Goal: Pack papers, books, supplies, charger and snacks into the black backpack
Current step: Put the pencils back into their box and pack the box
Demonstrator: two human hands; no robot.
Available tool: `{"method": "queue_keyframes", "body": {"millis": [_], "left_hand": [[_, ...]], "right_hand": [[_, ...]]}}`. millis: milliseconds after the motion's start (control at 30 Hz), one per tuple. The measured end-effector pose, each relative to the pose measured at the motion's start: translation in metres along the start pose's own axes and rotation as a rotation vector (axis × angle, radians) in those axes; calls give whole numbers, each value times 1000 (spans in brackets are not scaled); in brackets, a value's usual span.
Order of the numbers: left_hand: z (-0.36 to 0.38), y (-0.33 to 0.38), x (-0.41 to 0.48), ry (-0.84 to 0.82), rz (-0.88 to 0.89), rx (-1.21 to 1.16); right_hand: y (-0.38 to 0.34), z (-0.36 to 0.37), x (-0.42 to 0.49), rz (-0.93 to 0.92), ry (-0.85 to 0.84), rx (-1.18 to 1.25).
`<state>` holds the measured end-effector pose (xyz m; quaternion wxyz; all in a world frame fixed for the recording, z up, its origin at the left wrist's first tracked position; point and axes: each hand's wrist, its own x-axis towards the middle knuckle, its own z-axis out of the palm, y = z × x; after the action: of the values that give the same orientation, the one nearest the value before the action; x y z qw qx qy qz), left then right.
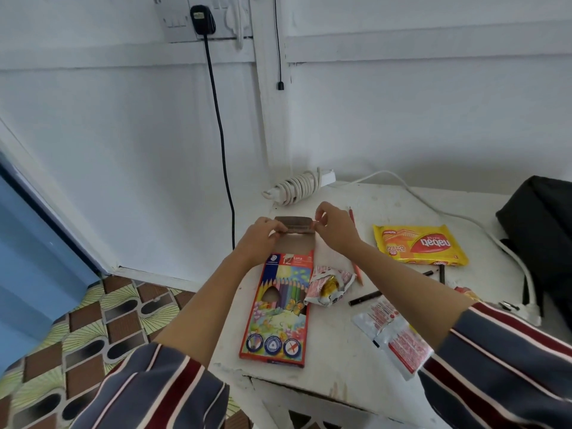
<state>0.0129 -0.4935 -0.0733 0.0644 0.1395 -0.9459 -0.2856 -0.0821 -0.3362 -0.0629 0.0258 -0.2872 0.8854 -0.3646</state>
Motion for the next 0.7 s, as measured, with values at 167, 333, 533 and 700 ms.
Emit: {"method": "queue_keyframes", "body": {"millis": [167,333,533,700], "left_hand": [[8,-11,10,5,-7,-106],[14,-21,26,-12,-4,-42],[10,-26,41,-2,41,-25],[10,-28,47,-16,63,9]], "right_hand": [[1,6,8,0,11,-51],[3,9,18,3,-70,-148],[2,8,21,5,-113,-184],[3,15,22,5,-126,-280]]}}
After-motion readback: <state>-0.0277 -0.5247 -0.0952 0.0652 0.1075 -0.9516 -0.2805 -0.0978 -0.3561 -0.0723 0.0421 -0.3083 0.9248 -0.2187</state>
